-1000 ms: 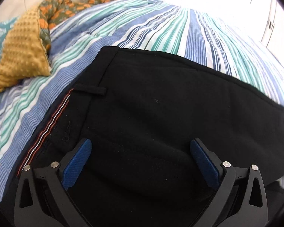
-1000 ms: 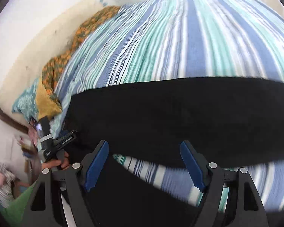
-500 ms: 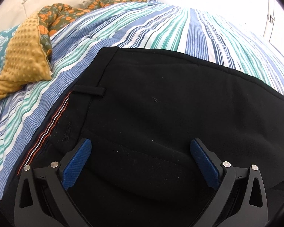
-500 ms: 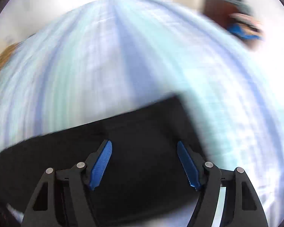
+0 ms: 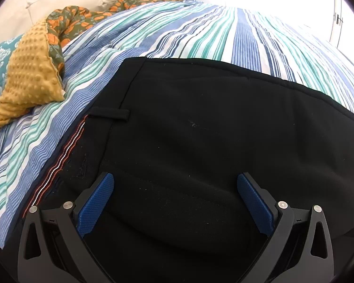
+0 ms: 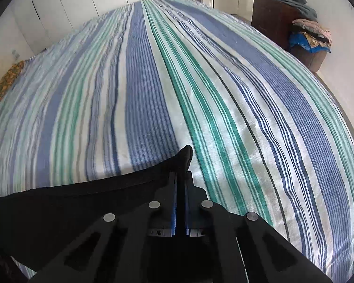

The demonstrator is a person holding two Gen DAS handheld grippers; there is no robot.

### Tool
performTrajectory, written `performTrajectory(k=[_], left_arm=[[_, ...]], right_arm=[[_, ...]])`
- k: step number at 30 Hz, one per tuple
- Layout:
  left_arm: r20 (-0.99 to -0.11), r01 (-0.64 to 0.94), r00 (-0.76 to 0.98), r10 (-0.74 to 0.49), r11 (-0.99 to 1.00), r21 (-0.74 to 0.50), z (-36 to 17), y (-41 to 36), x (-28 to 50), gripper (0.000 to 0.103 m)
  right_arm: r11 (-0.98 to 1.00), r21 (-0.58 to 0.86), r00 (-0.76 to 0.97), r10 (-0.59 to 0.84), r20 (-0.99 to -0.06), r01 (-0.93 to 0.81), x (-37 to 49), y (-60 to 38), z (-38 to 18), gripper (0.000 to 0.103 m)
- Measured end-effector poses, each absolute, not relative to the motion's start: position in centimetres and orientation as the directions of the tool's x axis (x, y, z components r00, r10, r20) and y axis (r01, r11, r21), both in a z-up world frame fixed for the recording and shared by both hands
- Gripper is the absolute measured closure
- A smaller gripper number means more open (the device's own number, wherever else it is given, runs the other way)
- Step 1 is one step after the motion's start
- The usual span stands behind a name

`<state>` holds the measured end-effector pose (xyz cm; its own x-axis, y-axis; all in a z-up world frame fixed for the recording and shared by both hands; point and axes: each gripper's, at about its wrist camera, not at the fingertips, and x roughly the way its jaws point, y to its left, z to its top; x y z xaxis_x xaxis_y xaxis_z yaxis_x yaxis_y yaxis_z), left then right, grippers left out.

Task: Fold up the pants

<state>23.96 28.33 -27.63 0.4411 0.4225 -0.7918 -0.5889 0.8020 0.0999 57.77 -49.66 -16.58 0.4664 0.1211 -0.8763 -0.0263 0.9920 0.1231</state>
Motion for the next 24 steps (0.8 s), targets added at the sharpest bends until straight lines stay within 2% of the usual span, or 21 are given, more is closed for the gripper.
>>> performTrajectory(k=[5, 8, 11, 16, 19, 21, 24], left_arm=[[-0.793, -0.588, 0.437, 0.425, 0.802, 0.105, -27.6, 28.3, 24.0, 0.001], [-0.795, -0.588, 0.429, 0.429, 0.801, 0.115, -27.5, 28.2, 24.1, 0.001], [-0.798, -0.587, 0.417, 0.434, 0.799, 0.128, -27.4, 28.1, 24.1, 0.001], [-0.827, -0.588, 0.369, 0.423, 0.796, 0.145, -26.9, 28.2, 24.3, 0.000], [-0.850, -0.612, 0.352, 0.392, 0.783, 0.107, -25.1, 28.0, 23.2, 0.001], [-0.851, -0.616, 0.395, 0.345, 0.787, 0.033, -23.5, 27.1, 21.5, 0.001], [-0.827, -0.569, 0.480, 0.293, 0.821, -0.040, -21.2, 24.4, 18.2, 0.001]], right_arm=[[0.973, 0.105, 0.580, 0.207, -0.788, -0.205, 47.9, -47.0, -8.9, 0.098], [0.960, 0.118, 0.612, 0.253, -0.749, -0.253, 40.1, -46.7, -5.7, 0.098], [0.966, 0.155, 0.615, 0.253, -0.747, -0.209, 32.2, -47.9, -5.2, 0.098], [0.991, 0.114, 0.534, 0.131, -0.835, -0.065, 24.8, -51.0, -8.8, 0.097], [1.000, -0.008, 0.497, -0.007, -0.868, -0.001, 23.2, -51.6, -10.0, 0.074], [1.000, -0.014, 0.509, -0.016, -0.861, 0.008, 22.1, -51.9, -9.3, 0.046], [1.000, -0.016, 0.568, -0.019, -0.823, 0.011, 20.6, -51.3, -7.1, 0.036]])
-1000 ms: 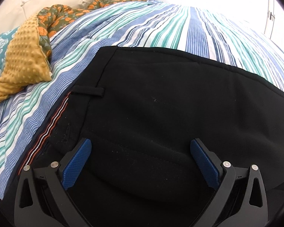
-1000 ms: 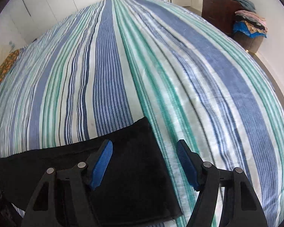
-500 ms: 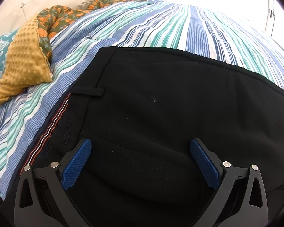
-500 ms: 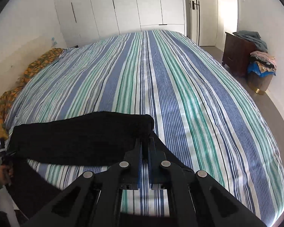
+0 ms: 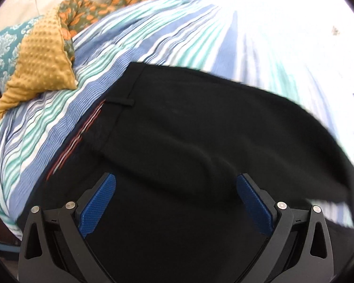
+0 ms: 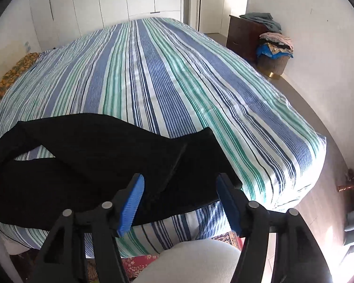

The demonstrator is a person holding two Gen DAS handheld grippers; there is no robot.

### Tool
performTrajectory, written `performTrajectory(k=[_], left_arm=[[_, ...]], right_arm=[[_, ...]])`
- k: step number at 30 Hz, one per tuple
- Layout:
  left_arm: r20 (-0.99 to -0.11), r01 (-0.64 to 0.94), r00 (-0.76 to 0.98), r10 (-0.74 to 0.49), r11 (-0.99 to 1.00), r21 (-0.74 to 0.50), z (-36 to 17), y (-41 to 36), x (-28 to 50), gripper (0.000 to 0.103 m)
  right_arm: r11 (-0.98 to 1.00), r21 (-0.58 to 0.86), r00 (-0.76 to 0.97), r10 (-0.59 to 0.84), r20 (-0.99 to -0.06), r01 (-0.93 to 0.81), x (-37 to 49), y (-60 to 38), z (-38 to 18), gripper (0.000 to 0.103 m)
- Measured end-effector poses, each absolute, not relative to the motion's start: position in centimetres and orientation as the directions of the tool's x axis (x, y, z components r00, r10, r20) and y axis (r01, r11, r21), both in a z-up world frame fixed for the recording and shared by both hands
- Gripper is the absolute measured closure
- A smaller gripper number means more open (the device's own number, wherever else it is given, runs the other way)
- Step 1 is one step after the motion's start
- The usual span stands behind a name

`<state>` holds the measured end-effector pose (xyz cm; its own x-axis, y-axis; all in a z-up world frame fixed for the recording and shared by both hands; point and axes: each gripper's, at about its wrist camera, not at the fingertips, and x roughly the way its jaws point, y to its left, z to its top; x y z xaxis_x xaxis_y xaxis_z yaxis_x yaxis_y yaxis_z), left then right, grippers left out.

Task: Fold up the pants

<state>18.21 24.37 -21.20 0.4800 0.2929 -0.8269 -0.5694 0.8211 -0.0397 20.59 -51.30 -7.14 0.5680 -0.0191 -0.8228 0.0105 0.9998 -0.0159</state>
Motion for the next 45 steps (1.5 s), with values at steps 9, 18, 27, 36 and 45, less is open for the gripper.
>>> performTrajectory(k=[9, 18, 27, 36, 45], left_arm=[[-0.781, -0.491, 0.582, 0.226, 0.863, -0.116, -21.6, 16.4, 9.8, 0.001], [-0.785, -0.516, 0.577, 0.226, 0.845, -0.137, -21.9, 17.4, 9.4, 0.001], [-0.797, -0.531, 0.553, 0.244, 0.840, -0.111, -23.1, 17.5, 10.0, 0.001], [-0.810, -0.510, 0.529, 0.254, 0.858, -0.064, -23.7, 17.0, 10.4, 0.001], [-0.849, -0.421, 0.490, 0.199, 0.907, -0.031, -23.6, 15.3, 12.2, 0.001]], right_arm=[[0.990, 0.087, 0.653, 0.136, -0.745, -0.107, 18.6, -42.8, -5.1, 0.027], [0.955, 0.206, 0.591, 0.294, -0.752, -0.212, 16.4, -37.6, -7.6, 0.027], [0.879, 0.433, 0.507, 0.470, -0.722, -0.199, 15.0, -38.9, -9.2, 0.027], [0.791, 0.609, 0.468, 0.516, -0.717, 0.061, 20.9, -40.9, -16.5, 0.028], [0.737, 0.548, 0.587, 0.256, -0.768, 0.396, 24.0, -47.1, -17.9, 0.096]])
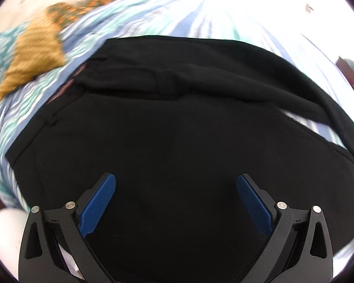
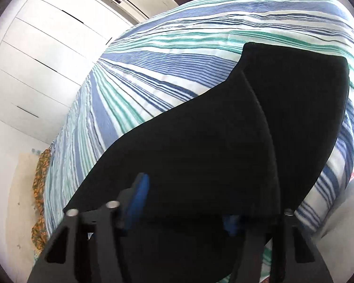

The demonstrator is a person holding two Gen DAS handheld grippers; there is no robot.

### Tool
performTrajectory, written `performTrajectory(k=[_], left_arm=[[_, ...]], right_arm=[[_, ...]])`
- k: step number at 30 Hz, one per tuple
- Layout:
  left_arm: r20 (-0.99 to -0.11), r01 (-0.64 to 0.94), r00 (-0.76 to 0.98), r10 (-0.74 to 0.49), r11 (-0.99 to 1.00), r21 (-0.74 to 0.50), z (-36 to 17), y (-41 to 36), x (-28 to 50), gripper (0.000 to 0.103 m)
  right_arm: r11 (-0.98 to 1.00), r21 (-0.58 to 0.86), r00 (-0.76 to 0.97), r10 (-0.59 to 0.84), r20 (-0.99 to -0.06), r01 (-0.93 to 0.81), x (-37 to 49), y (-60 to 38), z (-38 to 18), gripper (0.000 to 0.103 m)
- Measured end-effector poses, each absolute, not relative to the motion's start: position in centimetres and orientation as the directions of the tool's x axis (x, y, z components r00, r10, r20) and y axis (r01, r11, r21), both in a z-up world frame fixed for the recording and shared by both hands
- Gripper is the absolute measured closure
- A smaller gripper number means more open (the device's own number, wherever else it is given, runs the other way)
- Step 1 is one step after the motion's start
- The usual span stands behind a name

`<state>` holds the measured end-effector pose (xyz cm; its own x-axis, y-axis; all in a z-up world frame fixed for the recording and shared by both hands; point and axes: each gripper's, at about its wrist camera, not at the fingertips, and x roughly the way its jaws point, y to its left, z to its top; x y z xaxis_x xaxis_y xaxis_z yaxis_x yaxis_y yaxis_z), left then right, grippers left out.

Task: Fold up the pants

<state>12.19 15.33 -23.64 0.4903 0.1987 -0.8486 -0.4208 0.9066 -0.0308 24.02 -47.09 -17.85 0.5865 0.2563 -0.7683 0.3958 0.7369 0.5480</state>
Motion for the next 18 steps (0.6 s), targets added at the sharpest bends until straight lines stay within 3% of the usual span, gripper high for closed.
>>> performTrajectory(k=[6, 10, 18], left_arm=[[-0.803, -0.318, 0.595, -0.035, 0.907, -0.275, -18.2, 18.1, 17.8, 0.001], [-0.774, -0.343, 0.584, -0.246, 0.789, -0.510, -18.5, 22.7, 25.5, 0.001], [-0.829, -0.490, 0.475, -0.294, 0.694, -0.527, -22.7, 25.6, 34.3, 0.002]], right_arm=[[0.826, 0.525, 0.648, 0.289, -0.705, 0.203, 23.9, -46.5, -12.1, 0.099], [0.874, 0.485, 0.694, 0.344, -0.632, 0.008, 22.3, -45.6, -6.2, 0.099], [0.871, 0.437, 0.735, 0.445, -0.512, -0.223, 17.2, -44.1, 1.1, 0.099]])
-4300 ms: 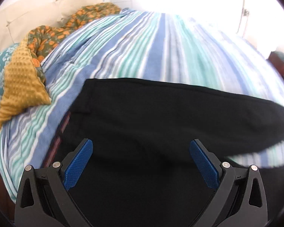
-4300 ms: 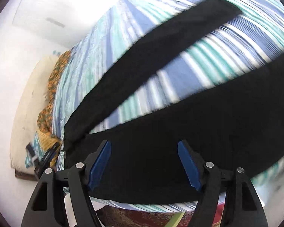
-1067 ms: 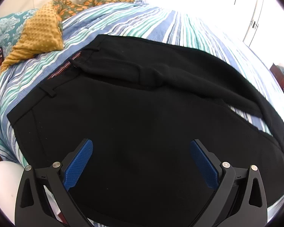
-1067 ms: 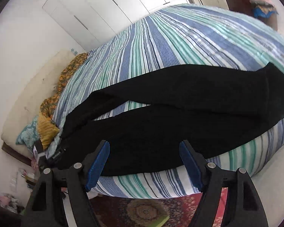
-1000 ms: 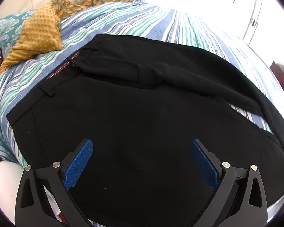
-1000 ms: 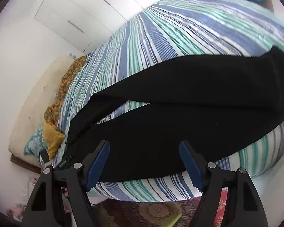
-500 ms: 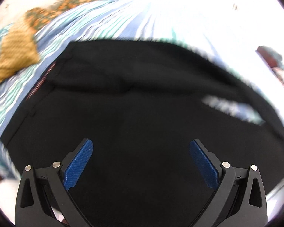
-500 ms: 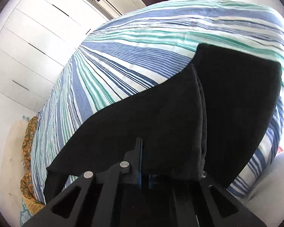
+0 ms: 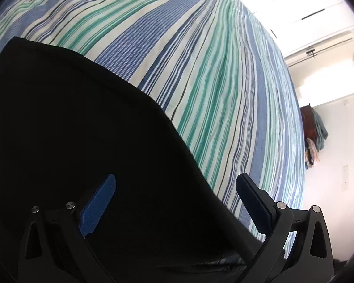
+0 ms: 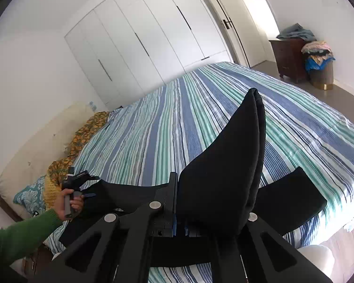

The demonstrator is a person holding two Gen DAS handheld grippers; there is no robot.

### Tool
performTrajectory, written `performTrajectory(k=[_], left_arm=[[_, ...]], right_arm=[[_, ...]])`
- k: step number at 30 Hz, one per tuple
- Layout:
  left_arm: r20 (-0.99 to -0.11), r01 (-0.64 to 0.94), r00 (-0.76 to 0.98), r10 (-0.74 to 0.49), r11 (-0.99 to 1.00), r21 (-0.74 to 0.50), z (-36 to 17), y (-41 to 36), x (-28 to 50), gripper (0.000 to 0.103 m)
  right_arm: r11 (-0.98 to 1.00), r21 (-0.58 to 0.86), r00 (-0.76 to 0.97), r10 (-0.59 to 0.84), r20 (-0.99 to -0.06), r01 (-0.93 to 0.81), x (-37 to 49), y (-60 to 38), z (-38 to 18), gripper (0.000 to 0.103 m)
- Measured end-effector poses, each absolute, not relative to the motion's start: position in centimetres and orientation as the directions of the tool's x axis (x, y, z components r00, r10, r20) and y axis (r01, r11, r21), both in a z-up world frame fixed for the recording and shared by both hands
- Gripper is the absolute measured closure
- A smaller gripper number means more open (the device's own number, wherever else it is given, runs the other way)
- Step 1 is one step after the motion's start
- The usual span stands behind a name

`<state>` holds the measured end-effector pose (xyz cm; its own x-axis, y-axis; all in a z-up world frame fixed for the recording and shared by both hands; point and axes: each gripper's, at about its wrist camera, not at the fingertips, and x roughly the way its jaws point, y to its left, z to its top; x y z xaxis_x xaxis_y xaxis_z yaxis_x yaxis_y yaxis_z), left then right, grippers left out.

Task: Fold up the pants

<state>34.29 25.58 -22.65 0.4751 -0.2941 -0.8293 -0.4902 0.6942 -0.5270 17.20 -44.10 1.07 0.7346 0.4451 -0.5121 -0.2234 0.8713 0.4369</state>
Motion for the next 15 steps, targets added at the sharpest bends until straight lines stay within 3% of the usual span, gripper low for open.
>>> performTrajectory(k=[2, 4, 6, 10, 15], left_arm=[[-0.832, -0.493, 0.467, -0.301, 0.692, -0.527, -23.1, 25.1, 34.9, 0.011], [-0.837, -0.508, 0.453, -0.307, 0.682, -0.525, -23.3, 25.5, 35.3, 0.066], [-0.852, -0.544, 0.438, -0.288, 0.669, -0.506, -23.1, 26.0, 34.3, 0.095], [-0.764, -0.475, 0.584, -0.274, 0.647, -0.596, -17.5, 27.8, 29.8, 0.095], [-0.610, -0.358, 0.781, -0.137, 0.702, -0.615, -7.2, 28.1, 18.4, 0.093]], right_arm=[[0.869, 0.421, 0.737, 0.460, -0.495, -0.260, 15.8, -44.3, 2.1, 0.099], [0.860, 0.420, 0.731, 0.482, -0.483, -0.290, 14.6, -44.7, 2.6, 0.099], [0.868, 0.399, 0.724, 0.475, -0.500, -0.295, 14.0, -45.1, 2.3, 0.099], [0.894, 0.399, 0.692, 0.421, -0.587, -0.205, 17.1, -47.2, -0.8, 0.099], [0.843, 0.514, 0.683, 0.469, -0.561, -0.156, 23.8, -49.2, -2.0, 0.099]])
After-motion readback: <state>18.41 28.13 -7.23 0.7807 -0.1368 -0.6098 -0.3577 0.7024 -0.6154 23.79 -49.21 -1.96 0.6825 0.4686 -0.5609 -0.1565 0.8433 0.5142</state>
